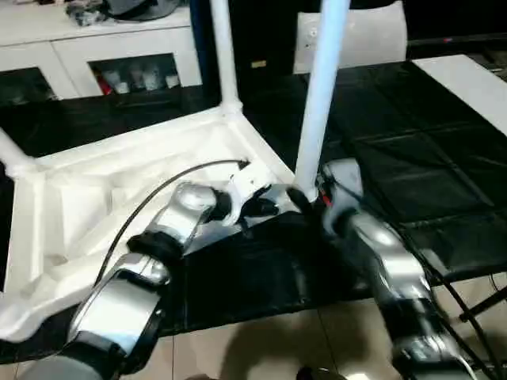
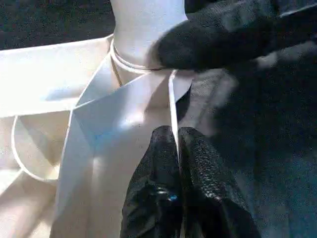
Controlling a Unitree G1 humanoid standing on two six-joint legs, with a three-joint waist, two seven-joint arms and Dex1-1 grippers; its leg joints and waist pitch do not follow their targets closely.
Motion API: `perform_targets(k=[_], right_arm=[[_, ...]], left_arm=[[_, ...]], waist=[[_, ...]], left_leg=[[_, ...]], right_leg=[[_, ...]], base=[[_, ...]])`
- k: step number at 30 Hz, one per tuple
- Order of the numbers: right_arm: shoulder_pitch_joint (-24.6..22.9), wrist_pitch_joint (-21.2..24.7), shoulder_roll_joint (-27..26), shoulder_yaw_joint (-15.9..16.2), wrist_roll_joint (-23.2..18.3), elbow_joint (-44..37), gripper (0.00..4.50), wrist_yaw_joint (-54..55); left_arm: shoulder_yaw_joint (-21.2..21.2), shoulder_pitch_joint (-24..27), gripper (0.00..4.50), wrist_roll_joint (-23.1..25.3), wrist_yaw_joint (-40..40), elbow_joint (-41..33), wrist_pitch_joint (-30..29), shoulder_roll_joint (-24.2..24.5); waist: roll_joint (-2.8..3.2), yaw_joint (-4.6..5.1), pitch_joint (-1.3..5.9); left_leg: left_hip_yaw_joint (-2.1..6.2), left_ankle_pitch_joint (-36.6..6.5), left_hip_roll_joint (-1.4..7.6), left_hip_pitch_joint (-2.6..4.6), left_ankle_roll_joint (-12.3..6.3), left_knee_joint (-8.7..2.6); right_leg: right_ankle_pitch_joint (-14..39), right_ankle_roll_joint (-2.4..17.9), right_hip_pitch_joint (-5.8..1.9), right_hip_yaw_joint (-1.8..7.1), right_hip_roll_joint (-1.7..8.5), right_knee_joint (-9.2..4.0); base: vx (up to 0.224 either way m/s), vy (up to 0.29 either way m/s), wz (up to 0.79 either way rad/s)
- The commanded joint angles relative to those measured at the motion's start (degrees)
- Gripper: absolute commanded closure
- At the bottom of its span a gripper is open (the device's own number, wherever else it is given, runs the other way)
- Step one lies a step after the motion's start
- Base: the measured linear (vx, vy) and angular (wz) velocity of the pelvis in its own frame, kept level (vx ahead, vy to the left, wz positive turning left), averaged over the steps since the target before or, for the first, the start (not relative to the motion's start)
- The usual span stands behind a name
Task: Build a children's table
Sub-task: Rotate leg to tighten
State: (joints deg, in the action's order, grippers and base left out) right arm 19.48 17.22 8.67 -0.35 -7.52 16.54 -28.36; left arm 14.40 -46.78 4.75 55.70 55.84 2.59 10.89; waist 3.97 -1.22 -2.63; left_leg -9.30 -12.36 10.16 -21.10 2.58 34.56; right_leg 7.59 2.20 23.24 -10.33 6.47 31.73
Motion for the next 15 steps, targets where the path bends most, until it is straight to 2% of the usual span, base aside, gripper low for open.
perform_targets(k=[1, 3, 5, 6, 7, 8, 9, 11, 12, 15], right_arm=[[-2.10, -1.20, 2.60, 1.37, -1.25, -4.00, 0.44, -5.44], [-4.37, -2.27, 5.21, 1.96, -2.02, -6.28, 0.27, -9.30], [-5.92, -2.21, 6.79, 2.09, -3.23, -8.56, 0.10, -11.80], [-6.71, -1.81, 7.53, 2.26, -4.08, -10.23, 0.03, -13.22], [-7.27, -1.37, 7.98, 2.38, -4.85, -11.73, 0.03, -14.27], [-7.47, -1.18, 8.09, 2.41, -5.19, -12.36, 0.03, -14.67], [-8.03, -0.59, 8.37, 2.48, -6.30, -14.31, 0.03, -15.91], [-8.57, 0.69, 8.82, 2.64, -7.47, -16.86, 0.03, -16.51], [-8.84, 1.25, 9.04, 2.68, -7.96, -18.03, 0.00, -16.64], [-9.76, 2.35, 9.74, 2.74, -8.94, -20.31, 0.00, -17.21]], left_arm=[[0.60, 0.91, 4.50, 0.01, 2.47, -1.14, 2.00, 1.15], [0.50, 1.28, 4.50, 0.02, 3.01, -1.07, 3.12, 1.68], [0.23, 1.57, 4.50, -0.08, 3.45, -1.07, 3.88, 1.93], [-0.24, 1.80, 4.50, -0.38, 3.19, -1.23, 4.06, 1.90], [-0.89, 2.08, 4.50, -0.96, 2.94, -1.54, 3.96, 1.74], [-1.17, 2.21, 4.50, -1.32, 2.98, -1.76, 3.76, 1.67], [-2.12, 2.62, 4.50, -2.56, 3.18, -2.47, 3.01, 1.41], [-2.62, 3.34, 4.50, -3.75, 4.43, -4.03, 1.00, 1.50], [-2.65, 3.79, 4.07, -3.92, 4.66, -4.88, 0.58, 1.67], [-3.34, 4.88, 3.93, -4.80, 4.43, -6.80, -0.17, 1.68]], waist=[[-0.61, -0.38, 4.32], [-0.74, -1.02, 4.04], [-0.76, -1.07, 3.86], [-1.08, -1.06, 3.84], [-1.03, -1.05, 3.72], [-1.03, -1.05, 3.72], [-1.33, -1.00, 3.73], [-1.12, -1.11, 3.96], [-1.08, -1.18, 4.01], [-0.93, -1.37, 4.30]], left_leg=[[0.86, -4.87, 2.83, -0.22, -8.68, -3.34], [0.61, -8.48, 2.84, 0.20, -6.43, -3.73], [0.66, -10.41, 2.79, 0.33, -5.40, -3.86], [0.63, -11.11, 2.75, 0.38, -5.19, -3.85], [0.65, -11.57, 2.71, 0.43, -5.12, -3.91], [0.65, -11.57, 2.71, 0.43, -5.12, -3.91], [0.66, -11.50, 2.60, 0.29, -5.12, -3.90], [0.74, -10.19, 2.74, 0.30, -5.20, -3.89], [0.82, -9.15, 2.88, 0.21, -5.56, -3.93], [0.89, -7.11, 3.24, 0.17, -6.08, -3.86]], right_leg=[[12.28, 8.37, -4.82, 3.73, 3.75, -3.01], [19.63, 6.03, -4.49, 3.81, 3.65, -3.99], [22.94, 4.75, -4.33, 3.75, 3.55, -4.37], [23.96, 4.05, -4.23, 3.75, 3.49, -4.60], [24.86, 3.71, -4.18, 3.72, 3.47, -4.73], [24.86, 3.71, -4.18, 3.72, 3.47, -4.73], [25.57, 3.18, -4.17, 3.65, 3.48, -4.89], [24.18, 3.60, -4.15, 3.76, 3.53, -4.54], [22.54, 4.10, -4.15, 3.87, 3.52, -4.30], [17.46, 5.90, -4.07, 4.13, 3.58, -3.54]], base=[[0.000, 0.000, 0.00], [0.000, 0.000, 0.00], [0.000, 0.000, 0.00], [0.000, 0.000, 0.00], [0.000, 0.000, 0.00], [0.000, 0.000, 0.00], [0.000, 0.000, 0.00], [0.000, 0.000, 0.00], [0.000, 0.000, 0.00], [0.000, 0.000, 0.00]])
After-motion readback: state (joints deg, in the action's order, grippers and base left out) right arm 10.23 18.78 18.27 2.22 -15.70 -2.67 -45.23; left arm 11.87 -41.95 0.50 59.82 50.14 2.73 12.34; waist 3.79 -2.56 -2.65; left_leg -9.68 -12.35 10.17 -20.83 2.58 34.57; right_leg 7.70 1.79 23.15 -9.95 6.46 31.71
